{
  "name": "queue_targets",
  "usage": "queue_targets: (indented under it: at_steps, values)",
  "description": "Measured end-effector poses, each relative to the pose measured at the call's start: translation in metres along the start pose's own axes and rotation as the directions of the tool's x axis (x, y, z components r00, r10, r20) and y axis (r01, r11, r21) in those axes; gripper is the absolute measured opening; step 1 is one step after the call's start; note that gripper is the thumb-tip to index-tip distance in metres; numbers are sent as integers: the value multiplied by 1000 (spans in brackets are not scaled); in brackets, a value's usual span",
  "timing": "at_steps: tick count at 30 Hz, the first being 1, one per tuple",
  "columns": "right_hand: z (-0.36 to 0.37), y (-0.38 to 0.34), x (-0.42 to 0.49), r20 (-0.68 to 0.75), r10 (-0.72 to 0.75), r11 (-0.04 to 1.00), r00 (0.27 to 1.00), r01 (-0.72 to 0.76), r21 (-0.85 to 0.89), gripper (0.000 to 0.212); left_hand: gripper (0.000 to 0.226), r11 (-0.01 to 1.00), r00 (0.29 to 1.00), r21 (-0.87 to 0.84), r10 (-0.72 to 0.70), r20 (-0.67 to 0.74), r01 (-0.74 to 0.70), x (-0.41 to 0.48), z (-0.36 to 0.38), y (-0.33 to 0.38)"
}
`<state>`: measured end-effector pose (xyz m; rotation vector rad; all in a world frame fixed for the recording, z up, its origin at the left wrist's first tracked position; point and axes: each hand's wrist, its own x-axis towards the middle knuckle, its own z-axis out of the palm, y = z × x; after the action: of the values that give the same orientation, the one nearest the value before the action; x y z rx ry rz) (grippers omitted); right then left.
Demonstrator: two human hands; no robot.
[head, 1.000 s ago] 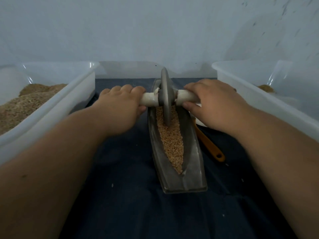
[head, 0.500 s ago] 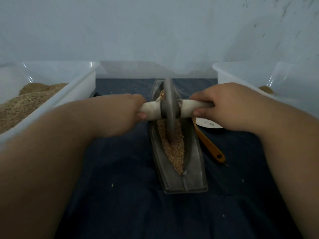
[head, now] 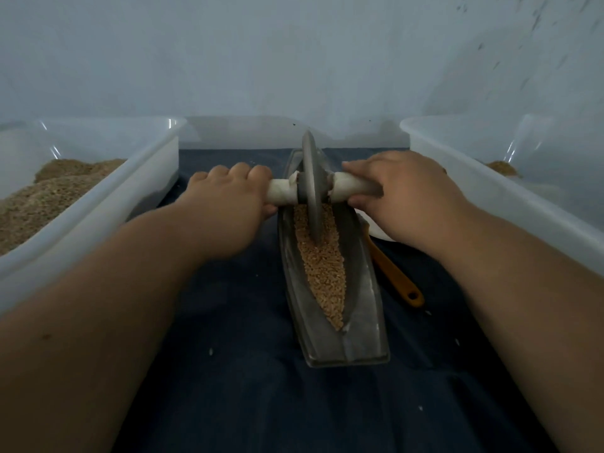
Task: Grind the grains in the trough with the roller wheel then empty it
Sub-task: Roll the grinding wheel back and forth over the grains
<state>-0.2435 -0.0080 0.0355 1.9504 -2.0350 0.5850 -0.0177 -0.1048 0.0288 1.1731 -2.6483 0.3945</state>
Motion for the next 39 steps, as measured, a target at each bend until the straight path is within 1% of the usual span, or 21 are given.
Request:
queue_targets:
  at_steps: [2,5,7,10,12,14,16,18,19,21,22,24,26,28,31,33,34,37,39]
  values:
    - [-14,1,-2,115,-11,1000,993,8,29,48,37,995,992,-86,58,111,-48,-6,-12,-5]
    - [-40,4,-10,342,-37,994,939,-1,113,41,21,973,941,-223,136,311,-66,-16,-35,-8]
    - [-54,1,-17,413,-75,993,908,29,115,44,14,960,908,-272,171,382,-66,-23,-47,-6]
    - [-60,-8,-21,416,-116,993,902,97,67,40,15,959,873,-275,193,448,-70,-26,-57,-3]
    - [-57,-13,-21,397,-120,993,910,109,50,40,19,961,856,-270,189,482,-60,-24,-55,-3]
    - [-51,-13,-20,360,-114,993,926,100,60,44,18,961,859,-273,180,479,-49,-21,-52,-4]
    - [-41,-7,-16,293,-88,994,952,63,91,40,15,950,881,-311,171,442,-28,-17,-47,-7]
    - [-26,-1,-11,205,-32,996,978,14,93,45,16,950,923,-311,134,360,-17,-11,-37,-8]
    - [-17,1,-8,164,-10,997,986,-3,74,48,19,966,955,-257,100,281,-26,-8,-30,-8]
    - [-2,4,-2,74,4,999,997,-8,49,49,25,995,997,-88,47,56,-42,-1,-14,-4]
    - [5,5,0,22,5,999,1000,-6,51,49,30,999,999,-29,28,-43,-29,1,-6,-1]
    - [13,6,3,-63,10,999,998,-7,50,49,38,1000,987,17,-14,-157,17,5,7,4]
    - [17,6,5,-123,5,1000,992,-2,27,48,40,999,976,16,-34,-217,38,7,14,6]
    - [18,5,6,-126,10,1000,992,-9,8,48,39,999,975,25,-34,-219,41,9,15,6]
    - [7,2,3,-14,33,999,999,-32,17,46,40,999,990,40,7,-142,-1,6,8,2]
    - [-5,-2,-1,79,13,1000,997,-12,-19,41,40,998,997,21,58,-55,-57,-1,-2,-1]
    - [-12,-5,-4,125,-8,999,992,12,-34,40,38,996,996,-15,89,2,-89,-5,-7,-3]
    - [-34,-9,-14,277,-61,997,959,70,-24,31,31,978,961,-151,173,217,-142,-14,-24,-8]
    - [-47,-11,-20,371,-68,997,926,80,-18,20,32,966,935,-208,211,284,-155,-19,-33,-8]
